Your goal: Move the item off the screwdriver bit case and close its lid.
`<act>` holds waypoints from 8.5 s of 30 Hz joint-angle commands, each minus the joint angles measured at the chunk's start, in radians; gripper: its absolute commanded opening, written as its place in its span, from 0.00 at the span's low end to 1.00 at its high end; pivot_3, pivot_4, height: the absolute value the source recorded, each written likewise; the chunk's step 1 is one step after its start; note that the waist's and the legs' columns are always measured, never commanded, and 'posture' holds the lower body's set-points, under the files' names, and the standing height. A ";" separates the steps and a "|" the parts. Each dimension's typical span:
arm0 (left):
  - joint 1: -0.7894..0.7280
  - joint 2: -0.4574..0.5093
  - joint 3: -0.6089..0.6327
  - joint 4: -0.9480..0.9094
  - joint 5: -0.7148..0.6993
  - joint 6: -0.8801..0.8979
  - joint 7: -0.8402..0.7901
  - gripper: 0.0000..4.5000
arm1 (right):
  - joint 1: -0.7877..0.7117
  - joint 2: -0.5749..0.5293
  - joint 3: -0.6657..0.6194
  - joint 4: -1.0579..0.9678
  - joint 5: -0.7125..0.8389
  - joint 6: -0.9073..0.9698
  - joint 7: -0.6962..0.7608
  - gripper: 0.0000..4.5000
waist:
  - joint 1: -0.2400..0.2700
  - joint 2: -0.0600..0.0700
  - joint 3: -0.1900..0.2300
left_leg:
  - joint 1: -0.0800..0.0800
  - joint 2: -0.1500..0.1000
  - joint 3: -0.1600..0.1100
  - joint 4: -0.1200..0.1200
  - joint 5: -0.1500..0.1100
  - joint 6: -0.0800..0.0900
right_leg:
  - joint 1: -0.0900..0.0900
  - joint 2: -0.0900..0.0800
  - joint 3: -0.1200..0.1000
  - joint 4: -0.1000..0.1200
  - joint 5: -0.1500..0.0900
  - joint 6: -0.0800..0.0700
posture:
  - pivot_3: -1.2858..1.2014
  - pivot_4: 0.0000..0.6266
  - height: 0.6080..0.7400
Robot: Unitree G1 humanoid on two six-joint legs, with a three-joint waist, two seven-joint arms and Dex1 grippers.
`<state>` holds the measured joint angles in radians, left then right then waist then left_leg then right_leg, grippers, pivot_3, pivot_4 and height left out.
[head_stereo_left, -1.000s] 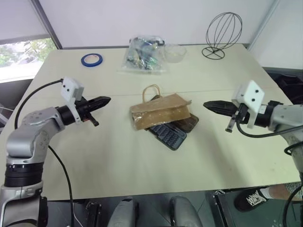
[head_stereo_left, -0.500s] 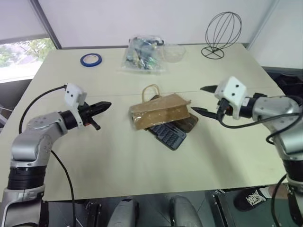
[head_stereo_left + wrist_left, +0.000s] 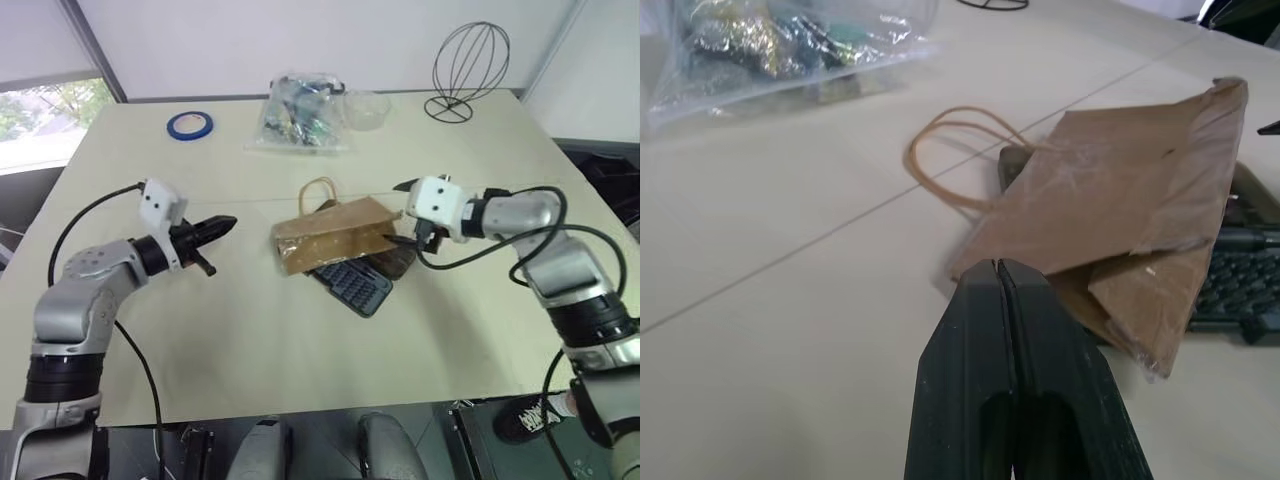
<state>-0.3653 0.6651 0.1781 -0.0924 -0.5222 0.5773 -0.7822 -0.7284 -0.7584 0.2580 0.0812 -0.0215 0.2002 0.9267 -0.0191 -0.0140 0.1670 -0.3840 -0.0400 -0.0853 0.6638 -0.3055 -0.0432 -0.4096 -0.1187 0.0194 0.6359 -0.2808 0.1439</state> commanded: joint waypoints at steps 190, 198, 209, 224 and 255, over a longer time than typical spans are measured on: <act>0.030 -0.032 -0.011 -0.065 0.076 -0.083 0.070 0.00 | -0.106 0.151 0.113 0.376 -0.186 -0.528 0.062 0.01 | -0.029 0.002 -0.001 | -0.006 0.000 0.001 0.002 0.002 -0.004 | -0.013 0.000 0.002 0.013 0.000 0.000 | 0.52 0.24 1.00; 0.040 -0.035 -0.005 -0.076 0.074 -0.083 0.079 0.00 | -0.124 0.173 0.116 0.430 -0.218 -0.674 0.051 0.01 | -0.027 0.002 -0.001 | -0.006 0.000 0.001 0.002 0.002 -0.004 | -0.013 0.000 0.002 0.013 0.000 0.000 | 0.52 0.24 1.00; 0.039 -0.038 -0.012 -0.080 0.072 -0.081 0.084 0.00 | -0.132 0.181 0.108 0.484 -0.252 -0.705 0.023 0.01 | -0.027 0.002 -0.001 | -0.006 0.000 0.001 0.002 0.003 -0.004 | -0.013 0.000 0.002 0.014 0.000 0.000 | 0.52 0.24 1.00; 0.038 -0.030 -0.029 -0.101 0.028 -0.041 0.029 0.00 | -0.080 0.160 0.007 0.309 -0.134 -0.350 0.079 0.99 | -0.026 0.002 -0.001 | -0.006 0.000 0.001 0.002 0.003 -0.005 | -0.013 0.000 0.002 0.014 0.000 0.000 | 0.52 0.24 1.00; 0.200 0.148 -0.276 -0.187 0.059 -0.042 -0.311 0.00 | 0.034 0.184 -0.066 -0.132 0.000 0.218 -0.049 0.99 | -0.023 0.002 -0.001 | -0.006 0.000 0.001 0.002 0.003 -0.004 | -0.013 0.000 0.002 0.014 0.000 0.000 | 0.52 0.24 1.00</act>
<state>-0.1694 0.8054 -0.0892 -0.2872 -0.4935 0.5768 -1.0841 -0.6688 -0.5779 0.1925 -0.0186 -0.0265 0.4285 0.8800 -0.0422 -0.0121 0.1664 -0.3905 -0.0404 -0.0842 0.6658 -0.3029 -0.0476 -0.4229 -0.1187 0.0218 0.6499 -0.2807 0.1438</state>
